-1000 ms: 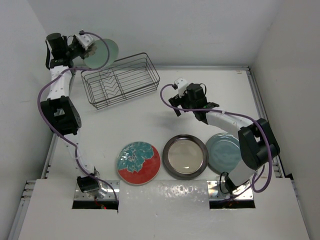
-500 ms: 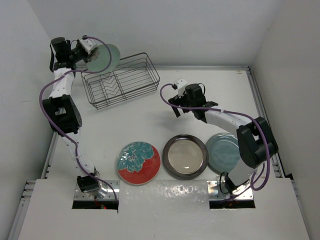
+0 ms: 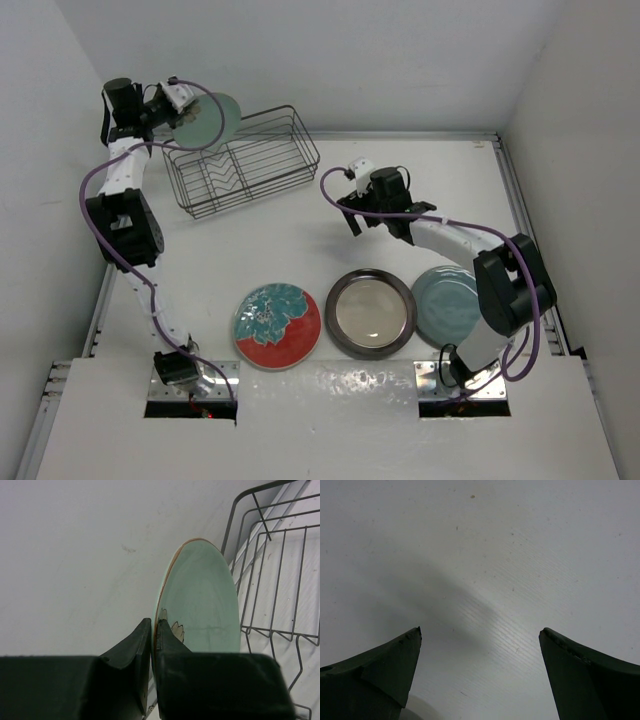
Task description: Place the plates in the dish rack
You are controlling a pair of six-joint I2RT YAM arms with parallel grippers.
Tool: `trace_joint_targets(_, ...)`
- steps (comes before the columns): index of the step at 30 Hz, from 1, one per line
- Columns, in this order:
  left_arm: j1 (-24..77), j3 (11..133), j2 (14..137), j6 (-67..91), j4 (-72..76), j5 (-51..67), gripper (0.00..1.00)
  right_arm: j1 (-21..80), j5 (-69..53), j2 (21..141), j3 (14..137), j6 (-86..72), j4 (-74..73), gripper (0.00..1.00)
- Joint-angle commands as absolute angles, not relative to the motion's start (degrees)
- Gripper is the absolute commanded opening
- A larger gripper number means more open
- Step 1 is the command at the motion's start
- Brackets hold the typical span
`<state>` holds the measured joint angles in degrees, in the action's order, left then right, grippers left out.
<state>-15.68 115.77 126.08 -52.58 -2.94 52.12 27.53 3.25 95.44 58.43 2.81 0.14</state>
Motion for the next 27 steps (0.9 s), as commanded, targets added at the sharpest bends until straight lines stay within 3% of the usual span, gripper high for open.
trace_joint_targets(1, -15.38, 119.97, 126.2, -54.5, 6.5, 54.49, 0.0, 27.77, 3.69, 94.31, 61.87, 2.64, -1.13, 0.99)
trace_joint_targets(10, -15.29, 112.24, 125.95, -54.49, 7.64, 56.78, 0.0, 27.77, 4.66, 95.01, 63.37, 2.02, -2.37, 0.99)
trace_joint_targets(18, -15.82, 113.2, 129.28, -47.56, 13.09, 55.11, 0.0, 27.86, 4.04, 95.71, 64.51, -1.21, -3.69, 0.99)
trace_joint_targets(21, -15.91, 112.68, 128.94, -43.96, 15.28, 53.1, 0.21, 27.86, 4.57, 95.63, 64.77, -1.58, -4.74, 0.99)
trace_joint_targets(22, -15.91, 112.59, 128.85, -42.64, 17.03, 52.56, 0.37, 27.86, 4.57, 95.54, 64.86, -1.84, -5.09, 0.99)
trace_joint_targets(24, -16.08, 112.76, 128.24, -40.17, 18.19, 52.21, 0.44, 27.86, 4.57, 95.54, 65.04, -2.28, -5.97, 0.99)
trace_joint_targets(27, -16.44, 112.41, 126.57, -43.05, 15.74, 56.14, 0.45, 28.39, 4.83, 95.01, 64.6, -2.02, -6.42, 0.99)
